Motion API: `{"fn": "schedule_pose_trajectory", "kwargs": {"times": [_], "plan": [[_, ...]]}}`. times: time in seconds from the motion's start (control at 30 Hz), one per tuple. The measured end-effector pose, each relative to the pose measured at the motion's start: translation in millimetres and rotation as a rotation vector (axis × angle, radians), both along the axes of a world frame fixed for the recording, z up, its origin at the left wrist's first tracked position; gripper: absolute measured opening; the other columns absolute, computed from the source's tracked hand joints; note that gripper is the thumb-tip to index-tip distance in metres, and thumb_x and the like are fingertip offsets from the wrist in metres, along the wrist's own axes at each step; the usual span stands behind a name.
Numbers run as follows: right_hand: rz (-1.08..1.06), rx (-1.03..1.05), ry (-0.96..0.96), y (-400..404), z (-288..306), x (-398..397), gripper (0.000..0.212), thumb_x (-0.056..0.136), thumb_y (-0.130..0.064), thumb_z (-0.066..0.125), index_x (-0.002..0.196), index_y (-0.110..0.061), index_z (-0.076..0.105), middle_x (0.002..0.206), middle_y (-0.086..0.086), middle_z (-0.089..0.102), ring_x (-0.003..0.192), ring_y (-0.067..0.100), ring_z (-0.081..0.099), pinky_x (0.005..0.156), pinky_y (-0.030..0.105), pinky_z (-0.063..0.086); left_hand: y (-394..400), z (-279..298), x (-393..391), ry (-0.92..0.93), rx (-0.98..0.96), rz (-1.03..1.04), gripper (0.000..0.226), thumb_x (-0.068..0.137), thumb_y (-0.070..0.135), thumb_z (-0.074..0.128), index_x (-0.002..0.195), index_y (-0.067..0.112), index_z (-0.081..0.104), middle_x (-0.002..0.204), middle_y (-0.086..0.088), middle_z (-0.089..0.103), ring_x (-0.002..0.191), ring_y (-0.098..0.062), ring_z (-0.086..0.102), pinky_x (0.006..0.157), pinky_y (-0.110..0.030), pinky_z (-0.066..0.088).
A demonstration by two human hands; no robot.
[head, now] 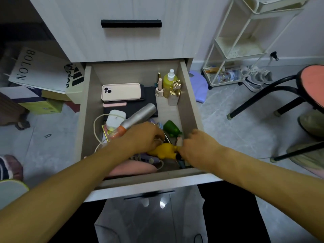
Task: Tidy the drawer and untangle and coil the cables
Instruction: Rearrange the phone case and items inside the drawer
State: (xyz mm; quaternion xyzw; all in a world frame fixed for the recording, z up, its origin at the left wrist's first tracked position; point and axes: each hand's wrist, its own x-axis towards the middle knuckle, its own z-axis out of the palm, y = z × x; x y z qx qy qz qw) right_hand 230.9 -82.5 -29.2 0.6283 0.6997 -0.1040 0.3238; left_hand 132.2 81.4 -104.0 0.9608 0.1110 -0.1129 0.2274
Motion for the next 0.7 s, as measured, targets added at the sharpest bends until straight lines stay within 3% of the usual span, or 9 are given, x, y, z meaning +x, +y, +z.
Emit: {"fn": "schedule_pose_trajectory", "kwargs": {"times": [0.2,0.3,0.4,0.5,0.6,0.7], "plan": [[-0.322,0.272,0.169,-53,9,0,0.027,0.097,-0.013,0.040,0.117,-0.015,0.056,0.116,0.006,0.055,0.109,0.028,0.048,0.091,0.033,0.034,-36,3,20,0.066,-0.052,-0.041,0.023,0.092,0.027,0.061,0.113,0.027,0.070,0.108,0.001,0.069,0.086,-0.016,0.061,0.071,-0.027,0.048],[-0.557,0.450,0.315,-68,-4,-2,0.022,0.097,-0.024,0.044,0.115,-0.019,0.056,0.102,0.004,0.053,0.096,0.029,0.054,0.079,0.040,0.049,-50,-3,31,0.135,0.039,-0.138,0.022,0.090,0.028,0.062,0.109,0.023,0.070,0.104,-0.006,0.067,0.083,-0.022,0.061,0.069,-0.031,0.051],[-0.727,0.618,0.364,-82,-17,-4,0.026,0.100,-0.034,0.041,0.114,-0.022,0.058,0.090,0.000,0.052,0.080,0.027,0.058,0.070,0.041,0.050,-59,-12,41,0.175,0.128,-0.217,0.019,0.090,0.027,0.062,0.100,0.011,0.067,0.109,-0.010,0.063,0.088,-0.027,0.060,0.074,-0.036,0.052],[-0.812,0.773,0.507,-89,-26,-9,0.028,0.100,-0.032,0.041,0.116,-0.020,0.061,0.082,-0.004,0.047,0.067,0.024,0.056,0.067,0.044,0.048,-65,-19,50,0.185,0.191,-0.264,0.023,0.094,0.024,0.058,0.107,0.006,0.064,0.116,-0.013,0.059,0.098,-0.029,0.058,0.083,-0.037,0.047],[-0.871,0.830,0.639,-88,-29,-11,0.027,0.099,-0.028,0.048,0.120,-0.018,0.060,0.086,-0.003,0.048,0.071,0.020,0.055,0.064,0.040,0.051,-68,-24,54,0.162,0.247,-0.314,0.029,0.099,0.028,0.050,0.119,0.011,0.063,0.126,-0.007,0.053,0.112,-0.024,0.051,0.079,-0.024,0.028],[-0.882,0.857,0.669,-88,-29,-11,0.028,0.098,-0.027,0.050,0.123,-0.017,0.060,0.086,-0.004,0.047,0.073,0.019,0.053,0.065,0.040,0.052,-72,-27,55,0.148,0.311,-0.378,0.033,0.101,0.029,0.043,0.125,0.014,0.059,0.132,-0.007,0.049,0.117,-0.024,0.046,0.088,-0.027,0.030]]}}
